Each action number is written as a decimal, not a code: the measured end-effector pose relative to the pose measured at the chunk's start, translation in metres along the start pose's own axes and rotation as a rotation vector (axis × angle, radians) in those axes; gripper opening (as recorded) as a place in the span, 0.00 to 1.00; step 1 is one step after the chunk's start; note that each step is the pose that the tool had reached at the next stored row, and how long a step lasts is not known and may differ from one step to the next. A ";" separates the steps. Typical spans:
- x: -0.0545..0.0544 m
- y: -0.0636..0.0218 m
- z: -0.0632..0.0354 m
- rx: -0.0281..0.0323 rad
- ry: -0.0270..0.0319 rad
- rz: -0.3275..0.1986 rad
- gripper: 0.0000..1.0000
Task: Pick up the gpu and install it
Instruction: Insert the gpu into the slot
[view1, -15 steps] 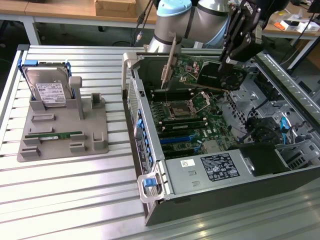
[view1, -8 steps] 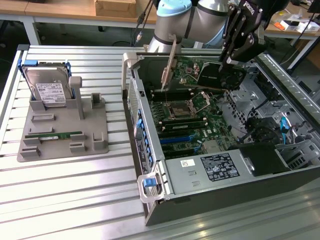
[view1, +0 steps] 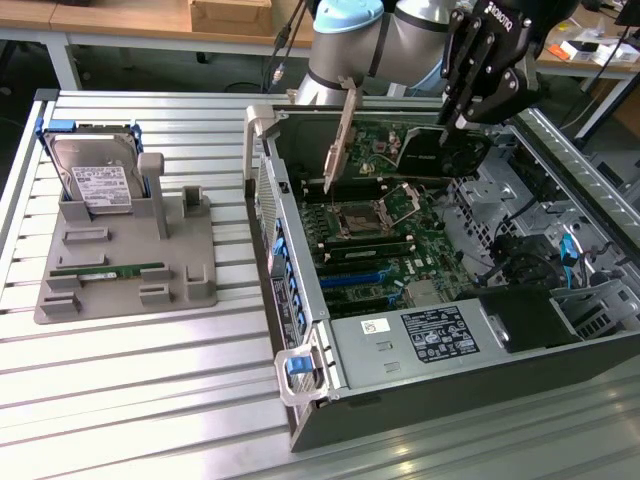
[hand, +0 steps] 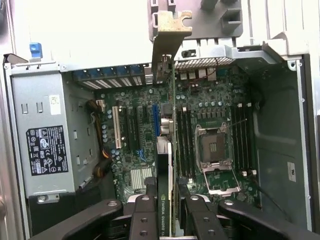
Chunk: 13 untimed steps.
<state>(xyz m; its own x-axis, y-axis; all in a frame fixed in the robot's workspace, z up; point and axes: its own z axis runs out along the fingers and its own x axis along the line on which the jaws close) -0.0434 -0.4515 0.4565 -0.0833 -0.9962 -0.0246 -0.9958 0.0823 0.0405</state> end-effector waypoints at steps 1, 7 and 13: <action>0.000 0.0000 0.0000 -0.0002 0.0004 -0.009 0.26; 0.000 0.0000 0.0000 -0.0021 0.0035 -0.085 0.26; 0.000 0.0000 0.0000 -0.0039 0.0065 -0.160 0.26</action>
<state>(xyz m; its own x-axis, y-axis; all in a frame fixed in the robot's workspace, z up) -0.0434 -0.4515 0.4565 0.0765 -0.9968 -0.0246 -0.9962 -0.0774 0.0405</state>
